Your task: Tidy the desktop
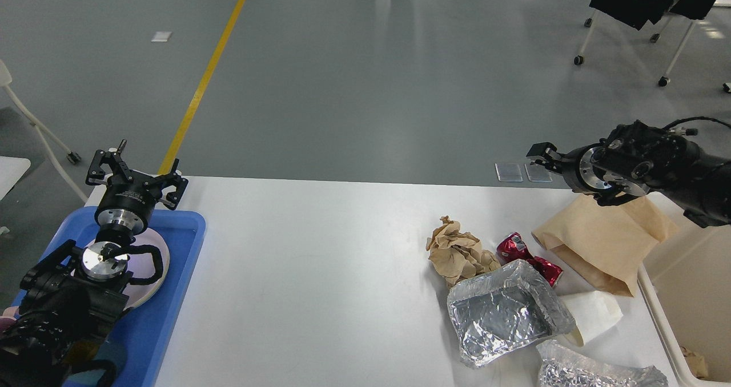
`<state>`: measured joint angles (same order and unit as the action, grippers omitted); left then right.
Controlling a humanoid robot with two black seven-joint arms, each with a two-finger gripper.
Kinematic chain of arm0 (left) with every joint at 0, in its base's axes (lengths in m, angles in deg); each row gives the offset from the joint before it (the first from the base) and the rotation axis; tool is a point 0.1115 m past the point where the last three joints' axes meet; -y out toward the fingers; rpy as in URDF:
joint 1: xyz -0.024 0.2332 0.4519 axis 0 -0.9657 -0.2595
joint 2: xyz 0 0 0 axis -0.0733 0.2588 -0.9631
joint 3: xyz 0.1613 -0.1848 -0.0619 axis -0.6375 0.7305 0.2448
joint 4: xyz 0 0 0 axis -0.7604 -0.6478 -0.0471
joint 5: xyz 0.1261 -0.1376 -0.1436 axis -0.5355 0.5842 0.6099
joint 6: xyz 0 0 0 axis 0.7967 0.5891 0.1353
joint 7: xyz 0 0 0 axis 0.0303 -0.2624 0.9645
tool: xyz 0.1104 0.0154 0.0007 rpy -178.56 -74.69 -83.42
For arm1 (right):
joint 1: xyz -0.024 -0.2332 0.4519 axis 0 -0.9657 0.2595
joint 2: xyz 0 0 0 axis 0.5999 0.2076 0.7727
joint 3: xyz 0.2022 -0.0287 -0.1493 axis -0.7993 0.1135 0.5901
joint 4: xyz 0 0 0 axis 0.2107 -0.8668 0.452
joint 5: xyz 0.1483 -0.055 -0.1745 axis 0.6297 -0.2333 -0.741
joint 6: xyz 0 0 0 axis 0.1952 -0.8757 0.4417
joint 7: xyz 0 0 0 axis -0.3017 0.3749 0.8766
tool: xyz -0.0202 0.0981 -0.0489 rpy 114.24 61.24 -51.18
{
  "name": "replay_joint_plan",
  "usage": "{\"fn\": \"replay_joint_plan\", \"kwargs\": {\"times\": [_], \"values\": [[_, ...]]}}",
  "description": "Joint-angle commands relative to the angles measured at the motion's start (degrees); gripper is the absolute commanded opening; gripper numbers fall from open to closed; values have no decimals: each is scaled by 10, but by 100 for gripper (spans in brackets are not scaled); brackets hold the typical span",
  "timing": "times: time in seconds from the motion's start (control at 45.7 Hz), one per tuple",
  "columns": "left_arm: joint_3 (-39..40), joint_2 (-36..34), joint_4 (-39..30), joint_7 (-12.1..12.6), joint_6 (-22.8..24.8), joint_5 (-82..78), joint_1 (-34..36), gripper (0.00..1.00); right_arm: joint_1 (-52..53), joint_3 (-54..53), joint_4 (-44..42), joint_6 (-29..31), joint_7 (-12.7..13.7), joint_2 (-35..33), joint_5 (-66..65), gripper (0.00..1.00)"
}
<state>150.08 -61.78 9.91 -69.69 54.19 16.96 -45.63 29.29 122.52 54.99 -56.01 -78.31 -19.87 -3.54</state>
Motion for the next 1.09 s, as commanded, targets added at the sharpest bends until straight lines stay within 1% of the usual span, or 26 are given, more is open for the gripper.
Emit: {"fn": "replay_joint_plan", "kwargs": {"times": [0.0,0.066,0.175,0.241,0.306,0.416,0.503,0.613,0.722,0.766,0.854,0.876,0.941,1.073], "values": [[0,0,0,0,-1,0,0,96,77,80,83,35,0,23,10,100],[0,0,0,0,0,0,0,96,108,98,129,71,-1,35,11,100],[0,0,0,0,-1,0,0,96,150,108,181,130,-1,47,13,100],[0,0,0,0,0,0,0,96,175,101,198,170,-1,49,17,100],[0,0,0,0,0,0,0,96,203,98,211,224,-2,52,23,100],[0,0,0,0,-1,0,0,96,256,87,215,301,-2,72,32,100],[0,0,0,0,0,0,0,96,305,83,228,339,-2,74,51,100],[0,0,0,0,0,0,0,96,356,81,234,365,-2,78,60,100],[0,0,0,0,0,0,0,96,356,81,227,355,-1,103,59,100],[0,0,0,0,0,0,0,96,340,80,219,340,0,110,57,100],[0,0,0,0,-1,0,0,96,281,81,194,295,1,127,57,100],[0,0,0,0,0,0,0,96,249,82,179,273,1,138,54,100],[0,0,0,0,0,0,0,96,190,83,141,239,3,158,55,100],[0,0,0,0,0,0,0,96,104,84,70,210,6,187,56,100]]}}
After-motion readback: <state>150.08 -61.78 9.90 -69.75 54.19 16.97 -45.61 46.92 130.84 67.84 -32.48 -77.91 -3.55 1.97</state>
